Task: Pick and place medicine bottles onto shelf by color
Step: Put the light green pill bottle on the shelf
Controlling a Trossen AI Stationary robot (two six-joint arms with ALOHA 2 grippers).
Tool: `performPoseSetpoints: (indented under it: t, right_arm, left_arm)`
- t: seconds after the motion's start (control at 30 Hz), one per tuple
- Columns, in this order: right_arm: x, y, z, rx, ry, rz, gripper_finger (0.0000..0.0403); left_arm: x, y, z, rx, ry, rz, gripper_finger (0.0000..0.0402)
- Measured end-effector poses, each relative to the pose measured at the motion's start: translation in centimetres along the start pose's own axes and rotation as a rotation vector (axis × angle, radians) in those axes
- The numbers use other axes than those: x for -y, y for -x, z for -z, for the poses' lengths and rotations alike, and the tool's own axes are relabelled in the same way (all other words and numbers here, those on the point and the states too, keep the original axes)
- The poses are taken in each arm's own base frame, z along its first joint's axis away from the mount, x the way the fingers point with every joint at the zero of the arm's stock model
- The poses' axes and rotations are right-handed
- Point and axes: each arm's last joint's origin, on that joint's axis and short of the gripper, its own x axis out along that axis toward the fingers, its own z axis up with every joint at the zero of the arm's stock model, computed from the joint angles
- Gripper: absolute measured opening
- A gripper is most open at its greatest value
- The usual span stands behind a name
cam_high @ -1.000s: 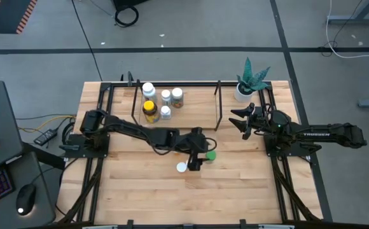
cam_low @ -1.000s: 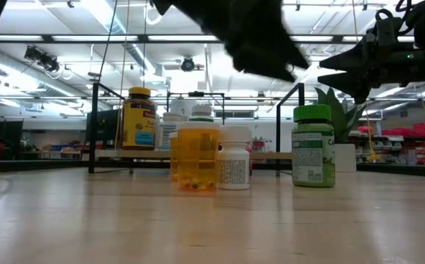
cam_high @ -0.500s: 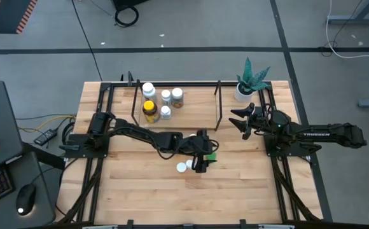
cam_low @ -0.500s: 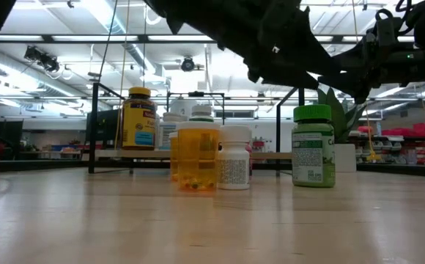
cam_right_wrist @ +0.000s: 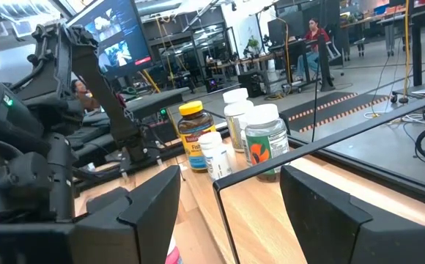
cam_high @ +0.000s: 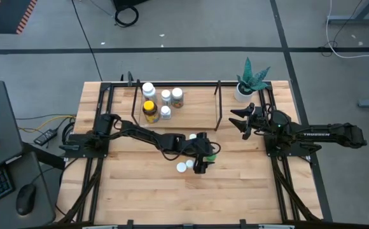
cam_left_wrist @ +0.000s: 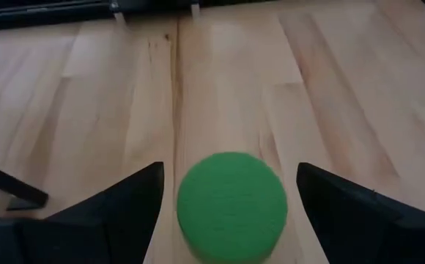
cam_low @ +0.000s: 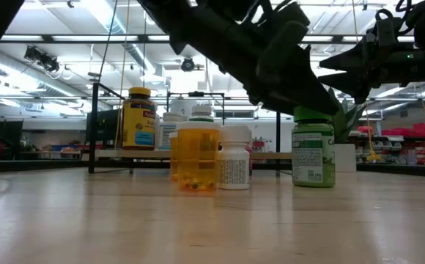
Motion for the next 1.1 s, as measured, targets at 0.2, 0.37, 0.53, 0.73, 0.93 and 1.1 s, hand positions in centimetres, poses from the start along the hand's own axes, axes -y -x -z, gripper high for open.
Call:
performPoseSetpoints:
  t: [0.2, 0.37, 0.53, 0.73, 0.93, 1.1]
  right_arm:
    - [0.0, 0.0, 0.0, 0.0, 0.0, 0.0, 0.0243]
    - [0.0, 0.0, 0.0, 0.0, 0.0, 0.0, 0.0243]
    - [0.0, 0.0, 0.0, 0.0, 0.0, 0.0, 0.0243]
    - [0.0, 0.0, 0.0, 0.0, 0.0, 0.0, 0.0243]
    - [0.0, 0.0, 0.0, 0.0, 0.0, 0.0, 0.0243]
    - [0.0, 0.0, 0.0, 0.0, 0.0, 0.0, 0.0243]
  left_arm:
    - [0.0, 0.0, 0.2, -0.019, -0.008, 0.0, 0.0314]
    - [0.0, 0.0, 0.2, -0.023, -0.012, 0.001, 0.0286]
    - [0.0, 0.0, 0.2, -0.024, -0.012, 0.0, 0.0242]
    - [-0.1, 0.6, -0.3, -0.016, -0.019, 0.001, 0.0206]
    - [-0.6, 3.3, -2.6, 0.031, -0.067, -0.06, 0.0224]
    - [-1.6, 6.9, -4.8, 0.031, -0.101, -0.199, 0.0219]
